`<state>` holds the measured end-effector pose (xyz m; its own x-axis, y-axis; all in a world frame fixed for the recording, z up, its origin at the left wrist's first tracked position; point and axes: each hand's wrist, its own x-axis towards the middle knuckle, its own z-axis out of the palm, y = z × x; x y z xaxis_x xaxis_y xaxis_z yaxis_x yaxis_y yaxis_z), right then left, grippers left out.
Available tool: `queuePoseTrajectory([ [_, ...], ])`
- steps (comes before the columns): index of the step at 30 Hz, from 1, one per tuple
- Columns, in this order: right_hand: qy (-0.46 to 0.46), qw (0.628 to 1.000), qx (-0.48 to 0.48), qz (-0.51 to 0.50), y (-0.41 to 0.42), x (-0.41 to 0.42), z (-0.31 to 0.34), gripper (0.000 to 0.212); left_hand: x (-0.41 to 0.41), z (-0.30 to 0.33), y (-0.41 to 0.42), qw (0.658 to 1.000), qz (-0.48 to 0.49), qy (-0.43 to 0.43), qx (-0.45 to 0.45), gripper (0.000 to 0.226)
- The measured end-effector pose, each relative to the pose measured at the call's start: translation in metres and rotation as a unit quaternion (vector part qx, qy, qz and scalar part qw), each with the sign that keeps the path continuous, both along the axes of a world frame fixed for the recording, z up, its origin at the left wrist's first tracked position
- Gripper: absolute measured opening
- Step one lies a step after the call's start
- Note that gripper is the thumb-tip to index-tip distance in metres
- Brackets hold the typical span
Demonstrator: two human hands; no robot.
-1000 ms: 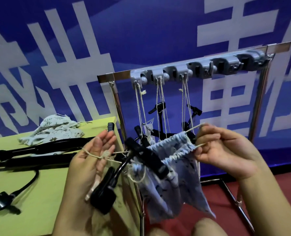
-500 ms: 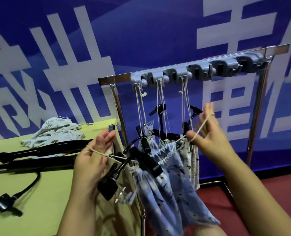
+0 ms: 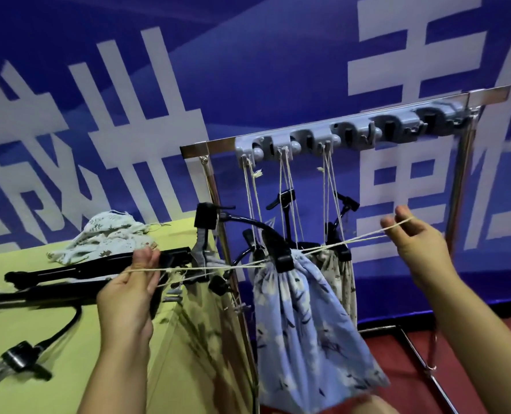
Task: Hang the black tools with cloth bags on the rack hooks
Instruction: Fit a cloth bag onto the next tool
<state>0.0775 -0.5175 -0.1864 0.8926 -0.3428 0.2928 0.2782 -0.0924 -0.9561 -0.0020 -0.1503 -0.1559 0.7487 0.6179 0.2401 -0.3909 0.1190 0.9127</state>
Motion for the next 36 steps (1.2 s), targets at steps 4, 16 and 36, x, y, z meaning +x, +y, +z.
queuePoseTrajectory([
  [4, -0.016, 1.0, 0.005, 0.01, 0.001, -0.007, 0.004, 0.049, 0.006, -0.001, 0.002, 1.0, 0.0, 0.003, -0.007, 0.041],
  [16, 0.014, 0.945, -0.092, 0.314, 0.038, -0.054, 0.184, 0.051, 0.0, 0.156, -0.157, 0.873, -0.087, -0.089, 0.472, 0.045],
  [36, 0.183, 0.917, 0.126, 0.332, -0.052, -0.01, 0.241, 0.029, 0.106, 0.167, -0.227, 0.761, -0.606, 0.054, 0.224, 0.046],
])
